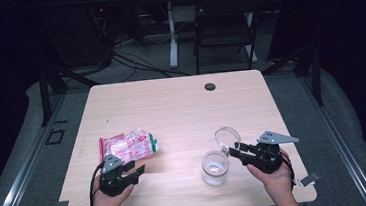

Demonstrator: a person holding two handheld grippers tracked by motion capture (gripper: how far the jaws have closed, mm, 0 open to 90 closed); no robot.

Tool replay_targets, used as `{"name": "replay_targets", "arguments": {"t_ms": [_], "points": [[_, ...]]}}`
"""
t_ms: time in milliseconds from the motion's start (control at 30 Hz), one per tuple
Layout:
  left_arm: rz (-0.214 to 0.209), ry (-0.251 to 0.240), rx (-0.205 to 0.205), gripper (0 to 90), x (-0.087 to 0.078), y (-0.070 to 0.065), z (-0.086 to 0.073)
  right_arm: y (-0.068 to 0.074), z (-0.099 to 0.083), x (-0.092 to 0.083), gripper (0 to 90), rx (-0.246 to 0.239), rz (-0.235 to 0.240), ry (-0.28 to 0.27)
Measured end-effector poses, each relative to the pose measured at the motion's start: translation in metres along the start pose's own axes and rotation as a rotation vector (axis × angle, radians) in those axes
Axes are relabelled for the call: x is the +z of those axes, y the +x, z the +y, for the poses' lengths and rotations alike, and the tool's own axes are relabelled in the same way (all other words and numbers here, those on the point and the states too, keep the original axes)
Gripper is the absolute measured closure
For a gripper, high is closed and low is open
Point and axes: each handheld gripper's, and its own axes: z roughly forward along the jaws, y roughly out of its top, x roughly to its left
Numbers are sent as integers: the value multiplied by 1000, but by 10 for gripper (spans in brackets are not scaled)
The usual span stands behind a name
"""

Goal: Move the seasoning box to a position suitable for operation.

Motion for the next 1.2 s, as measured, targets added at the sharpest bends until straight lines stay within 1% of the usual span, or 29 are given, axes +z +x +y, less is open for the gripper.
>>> {"name": "replay_targets", "arguments": {"t_ms": [33, 67, 100, 133, 200, 267, 333, 367, 400, 433, 467, 500, 533, 567, 600, 633, 700, 733, 767, 800, 867, 933, 967, 1033, 1067, 1100, 1133, 1167, 1200], "points": [[11, -24, -2, 541, -1, -1, 1, 3, -4, -3, 600, -10, -7, 9], [11, -24, -2, 541, -1, -1, 1, 3, -4, -3, 600, -10, -7, 9], [13, -29, -10, 545, -2, -1, 2, 7, -7, -5, 589, -19, -19, 11], [13, -29, -10, 554, -2, -1, 2, 8, -8, -6, 587, -25, -21, 17], [11, -14, -19, 572, -2, 0, 3, 10, -10, -8, 585, -47, -31, 23], [27, -4, -13, 594, -1, 0, 3, 11, -12, -9, 582, -53, -33, 24], [28, -7, -6, 599, -1, -1, 3, 12, -15, -11, 581, -56, -25, 23], [28, -7, -6, 596, -1, -1, 3, 12, -15, -11, 581, -56, -25, 23], [34, -9, 9, 586, -1, -1, 5, 13, -17, -11, 579, -64, -25, 29], [34, -9, 9, 581, -1, -1, 5, 13, -17, -12, 579, -70, -25, 36], [46, -13, 16, 564, 1, -2, 8, 13, -17, -12, 578, -72, -22, 35], [44, -8, 25, 540, 2, -2, 9, 13, -18, -11, 578, -72, -20, 36], [44, -8, 25, 526, 2, -2, 9, 13, -18, -11, 578, -72, -20, 36], [50, -7, 36, 526, 4, -3, 10, 12, -18, -11, 577, -67, -21, 35], [59, 8, 57, 498, 7, -4, 13, 11, -19, -10, 572, -67, -21, 42], [59, 8, 57, 484, 7, -4, 13, 11, -19, -10, 572, -67, -21, 42], [91, 41, 105, 468, 14, -6, 16, 10, -21, -8, 570, -59, -17, 42], [101, 50, 122, 465, 17, -7, 18, 10, -21, -8, 569, -57, -10, 43], [101, 50, 122, 458, 17, -7, 18, 10, -21, -8, 569, -57, -10, 43], [120, 60, 147, 458, 21, -8, 19, 10, -21, -7, 569, -61, -14, 45], [136, 69, 165, 450, 24, -9, 21, 10, -22, -8, 567, -59, -13, 46], [165, 86, 199, 441, 32, -11, 23, 9, -22, -8, 566, -55, -9, 42], [165, 86, 199, 437, 32, -11, 23, 9, -22, -8, 566, -55, -9, 42], [180, 100, 226, 431, 36, -12, 25, 9, -22, -8, 566, -52, -10, 41], [193, 105, 244, 422, 39, -14, 26, 9, -22, -8, 565, -51, -8, 40], [217, 112, 273, 405, 43, -16, 27, 8, -23, -8, 564, -49, -8, 38], [217, 112, 273, 398, 43, -16, 27, 8, -23, -8, 564, -49, -8, 38], [251, 115, 300, 390, 48, -19, 27, 8, -23, -8, 564, -46, -7, 34], [251, 115, 300, 385, 48, -19, 27, 8, -23, -8, 563, -47, -5, 36]]}}
